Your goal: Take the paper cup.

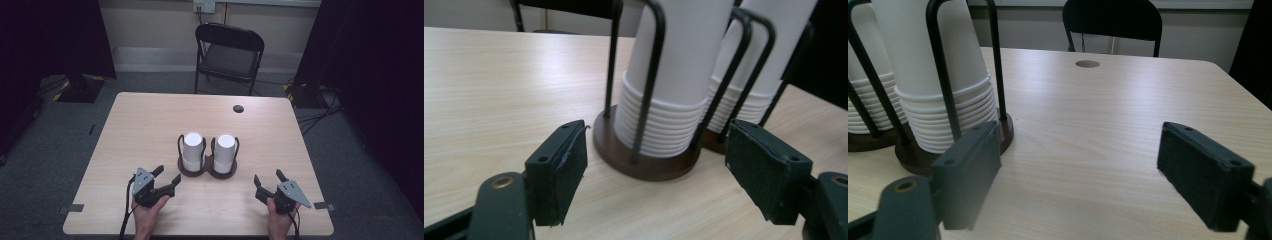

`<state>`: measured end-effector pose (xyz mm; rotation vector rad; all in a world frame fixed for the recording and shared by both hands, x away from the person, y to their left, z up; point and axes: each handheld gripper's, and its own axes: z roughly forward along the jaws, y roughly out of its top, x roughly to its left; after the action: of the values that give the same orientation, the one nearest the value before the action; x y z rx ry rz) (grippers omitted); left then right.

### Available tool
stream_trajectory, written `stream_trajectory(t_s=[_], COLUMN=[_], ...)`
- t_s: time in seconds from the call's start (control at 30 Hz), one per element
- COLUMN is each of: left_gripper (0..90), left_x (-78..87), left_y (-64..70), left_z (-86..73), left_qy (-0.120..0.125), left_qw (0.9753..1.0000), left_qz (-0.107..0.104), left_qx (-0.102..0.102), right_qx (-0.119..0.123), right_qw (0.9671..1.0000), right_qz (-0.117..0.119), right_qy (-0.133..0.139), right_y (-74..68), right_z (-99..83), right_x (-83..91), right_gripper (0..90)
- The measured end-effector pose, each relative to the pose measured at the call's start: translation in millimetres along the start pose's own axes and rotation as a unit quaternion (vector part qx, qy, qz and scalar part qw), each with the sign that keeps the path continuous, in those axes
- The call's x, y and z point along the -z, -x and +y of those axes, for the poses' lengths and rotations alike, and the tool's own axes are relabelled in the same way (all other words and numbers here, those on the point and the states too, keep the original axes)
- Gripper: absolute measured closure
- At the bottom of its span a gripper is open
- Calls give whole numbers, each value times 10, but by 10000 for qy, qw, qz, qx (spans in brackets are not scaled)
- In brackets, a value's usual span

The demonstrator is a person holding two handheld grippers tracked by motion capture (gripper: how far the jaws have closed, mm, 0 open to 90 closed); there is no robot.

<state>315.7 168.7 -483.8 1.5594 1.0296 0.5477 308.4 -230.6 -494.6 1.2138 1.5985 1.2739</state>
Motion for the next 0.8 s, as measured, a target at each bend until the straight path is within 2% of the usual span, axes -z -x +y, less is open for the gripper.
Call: stream_trajectory(t_s=[0.13, 0.4, 0.47, 0.57, 0.63, 0.8], left_gripper=[253, 282, 285, 297, 297, 296], left_x=[24, 47, 36, 29, 14, -14], left_y=[64, 165, 195, 211, 251, 314], left_z=[58, 150, 164, 178, 204, 273], left_qy=[60, 190, 216, 225, 215, 227], left_qw=[9999, 9988, 9989, 9986, 9985, 9975], left_qz=[-52, -403, -327, -398, -373, -506], left_qx=[-104, -195, -260, -249, -343, -441], right_qx=[-22, -20, -21, -4, 34, 33], right_qw=[10000, 10000, 10000, 10000, 10000, 10000], right_qz=[-23, -9, -5, -9, -27, -32], right_qy=[30, 23, 15, 4, -21, -12], right_y=[0, 2, 3, -3, -11, -8], right_z=[-3, -4, -3, -2, 0, -1], right_x=[11, 12, 12, 9, 5, 6], right_gripper=[177, 177, 177, 179, 179, 178])
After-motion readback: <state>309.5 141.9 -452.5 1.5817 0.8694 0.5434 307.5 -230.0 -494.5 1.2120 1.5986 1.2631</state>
